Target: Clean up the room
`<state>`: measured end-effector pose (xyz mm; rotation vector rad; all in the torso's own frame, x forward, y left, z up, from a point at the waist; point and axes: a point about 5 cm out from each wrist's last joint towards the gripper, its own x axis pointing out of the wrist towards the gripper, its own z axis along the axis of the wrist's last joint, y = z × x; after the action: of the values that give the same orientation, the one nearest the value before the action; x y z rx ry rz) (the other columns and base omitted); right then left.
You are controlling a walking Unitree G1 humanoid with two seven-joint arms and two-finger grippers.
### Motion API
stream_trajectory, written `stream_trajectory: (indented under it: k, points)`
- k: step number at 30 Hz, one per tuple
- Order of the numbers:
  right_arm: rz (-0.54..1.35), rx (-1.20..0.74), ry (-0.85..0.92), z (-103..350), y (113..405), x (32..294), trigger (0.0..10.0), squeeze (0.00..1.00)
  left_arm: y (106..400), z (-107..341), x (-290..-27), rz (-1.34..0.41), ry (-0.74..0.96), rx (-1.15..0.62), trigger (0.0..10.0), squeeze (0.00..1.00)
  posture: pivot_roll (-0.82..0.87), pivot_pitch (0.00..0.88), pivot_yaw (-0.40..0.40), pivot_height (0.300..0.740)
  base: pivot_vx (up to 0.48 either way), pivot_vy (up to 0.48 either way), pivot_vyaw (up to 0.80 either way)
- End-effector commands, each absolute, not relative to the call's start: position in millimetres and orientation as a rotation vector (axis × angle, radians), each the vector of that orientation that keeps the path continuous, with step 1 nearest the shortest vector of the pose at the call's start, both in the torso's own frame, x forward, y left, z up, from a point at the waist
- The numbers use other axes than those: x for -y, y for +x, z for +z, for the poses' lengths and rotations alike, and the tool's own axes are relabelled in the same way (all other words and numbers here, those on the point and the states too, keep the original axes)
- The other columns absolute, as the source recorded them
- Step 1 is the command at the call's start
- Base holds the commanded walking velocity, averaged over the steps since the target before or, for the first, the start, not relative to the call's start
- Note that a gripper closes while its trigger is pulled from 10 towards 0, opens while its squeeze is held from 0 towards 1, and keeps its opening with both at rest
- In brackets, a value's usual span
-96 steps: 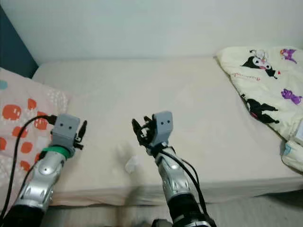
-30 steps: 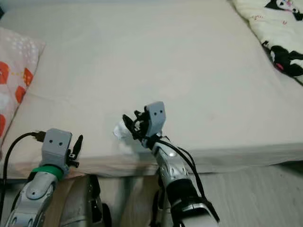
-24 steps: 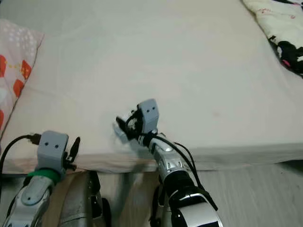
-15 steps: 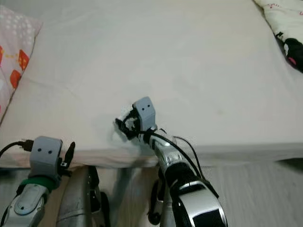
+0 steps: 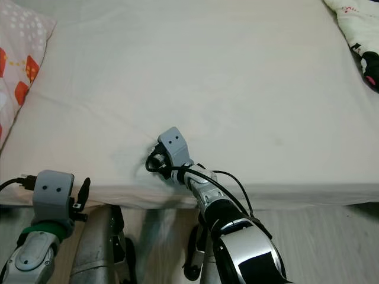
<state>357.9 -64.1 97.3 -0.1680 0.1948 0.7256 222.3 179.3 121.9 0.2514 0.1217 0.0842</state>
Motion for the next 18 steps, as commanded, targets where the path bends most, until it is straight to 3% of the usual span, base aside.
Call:
stream_trajectory:
  k: [1, 12, 18]
  points:
    - [0.718, -0.288, -0.185, 79, 350, 69, 0.0, 0.00, 219, 116, -180, 0.090, 0.250, -0.158, 10.0, 0.00, 0.20, 0.337, 0.014, 0.585, 0.000, 0.000, 0.00]
    - [0.692, -0.187, -0.090, 100, 362, 80, 0.0, 0.00, 241, 121, -171, 0.062, 0.236, -0.118, 10.0, 0.00, 0.14, 0.271, 0.012, 0.585, 0.000, 0.000, 0.00]
    - [0.682, 0.003, -0.013, 122, 364, 90, 0.0, 0.00, 251, 138, -170, 0.039, 0.262, -0.037, 10.0, 0.00, 0.10, 0.212, -0.001, 0.585, 0.000, 0.000, 0.00]
